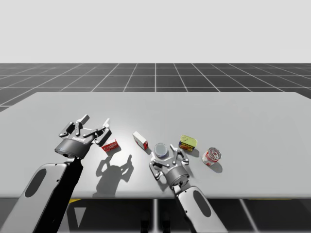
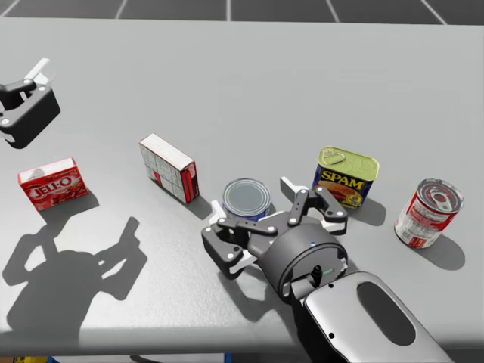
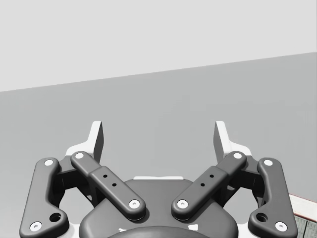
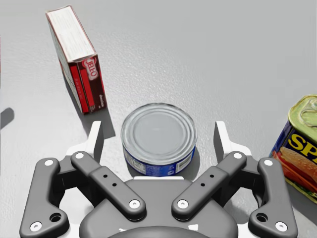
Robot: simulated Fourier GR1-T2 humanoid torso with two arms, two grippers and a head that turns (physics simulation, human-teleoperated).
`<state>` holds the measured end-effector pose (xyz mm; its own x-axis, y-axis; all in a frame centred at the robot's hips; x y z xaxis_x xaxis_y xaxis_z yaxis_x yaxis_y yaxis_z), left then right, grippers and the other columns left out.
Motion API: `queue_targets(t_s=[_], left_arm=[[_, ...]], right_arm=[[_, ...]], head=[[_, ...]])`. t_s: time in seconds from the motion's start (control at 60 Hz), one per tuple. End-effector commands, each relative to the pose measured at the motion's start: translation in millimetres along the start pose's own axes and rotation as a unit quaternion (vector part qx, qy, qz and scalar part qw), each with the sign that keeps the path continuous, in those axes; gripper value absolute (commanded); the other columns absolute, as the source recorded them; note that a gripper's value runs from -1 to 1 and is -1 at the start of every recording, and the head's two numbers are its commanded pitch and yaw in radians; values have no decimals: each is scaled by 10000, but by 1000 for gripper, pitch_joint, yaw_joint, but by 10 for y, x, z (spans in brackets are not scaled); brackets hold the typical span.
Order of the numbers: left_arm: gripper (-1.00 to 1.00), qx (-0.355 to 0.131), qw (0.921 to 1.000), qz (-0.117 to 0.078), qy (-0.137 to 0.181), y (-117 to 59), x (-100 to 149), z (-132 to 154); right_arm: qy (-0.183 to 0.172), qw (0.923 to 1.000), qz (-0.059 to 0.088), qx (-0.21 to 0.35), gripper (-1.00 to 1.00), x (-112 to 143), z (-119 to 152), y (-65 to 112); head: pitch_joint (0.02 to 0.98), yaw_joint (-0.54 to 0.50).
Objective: Grasp the tuna can and hold it up.
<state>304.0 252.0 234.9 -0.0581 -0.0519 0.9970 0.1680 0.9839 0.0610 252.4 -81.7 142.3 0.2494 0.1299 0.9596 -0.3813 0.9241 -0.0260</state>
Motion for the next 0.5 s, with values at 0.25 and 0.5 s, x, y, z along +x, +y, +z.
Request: queue_targets(t_s=[0.25, 0.5], left_arm=[[-1000, -10, 10000, 36, -22, -5, 2, 6], [-1000, -25, 10000, 28, -14, -4, -3, 9]], right_arm=[[312, 9994, 46, -164, -1000, -112, -304, 34], [457, 9989, -7, -71, 735, -179, -306, 39]], head=[[840, -35], [836, -39]])
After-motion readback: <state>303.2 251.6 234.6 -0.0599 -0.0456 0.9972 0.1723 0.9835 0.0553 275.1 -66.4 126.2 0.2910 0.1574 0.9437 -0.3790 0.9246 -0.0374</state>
